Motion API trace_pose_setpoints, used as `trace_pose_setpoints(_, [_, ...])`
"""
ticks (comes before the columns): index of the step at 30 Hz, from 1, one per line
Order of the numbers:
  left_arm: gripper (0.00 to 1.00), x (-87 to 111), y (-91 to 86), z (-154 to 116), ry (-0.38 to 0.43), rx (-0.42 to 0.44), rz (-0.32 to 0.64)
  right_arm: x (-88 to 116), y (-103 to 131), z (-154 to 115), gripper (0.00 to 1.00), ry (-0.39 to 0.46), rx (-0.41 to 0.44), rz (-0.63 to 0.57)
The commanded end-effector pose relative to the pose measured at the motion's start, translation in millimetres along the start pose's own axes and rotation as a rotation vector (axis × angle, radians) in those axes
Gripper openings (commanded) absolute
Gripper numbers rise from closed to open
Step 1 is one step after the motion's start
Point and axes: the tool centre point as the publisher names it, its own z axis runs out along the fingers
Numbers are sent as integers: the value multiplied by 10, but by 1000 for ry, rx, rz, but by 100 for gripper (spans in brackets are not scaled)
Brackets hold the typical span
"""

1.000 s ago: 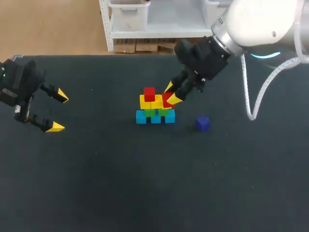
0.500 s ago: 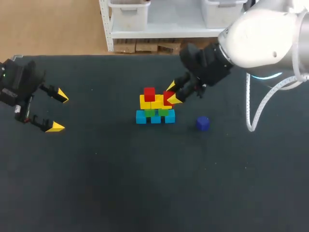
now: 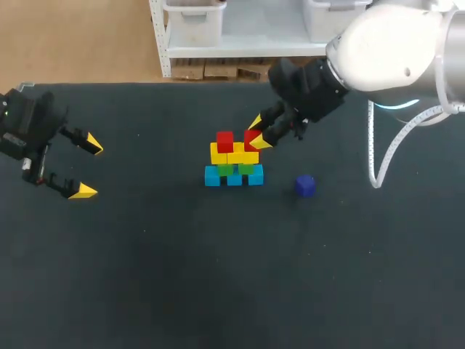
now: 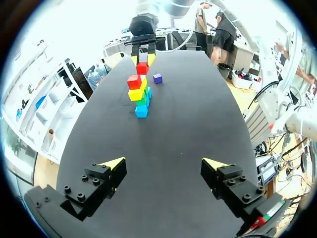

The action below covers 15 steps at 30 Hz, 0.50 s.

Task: Place the blue cubes, place green cubes on the blue cubes, place the yellow cubes on the green cubes, then place the red cubes on the yellow cubes, and place purple cube on the red cubes.

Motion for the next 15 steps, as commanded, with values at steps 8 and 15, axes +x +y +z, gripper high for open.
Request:
trace_pose_setpoints(8, [100,14,-2,5,-5,-2,4,-23,-139,101,0,-15,-21,-4])
trace_pose_setpoints(15, [100,14,-2,5,-5,-2,4,-53,-151,136,0,-17,-30,-8])
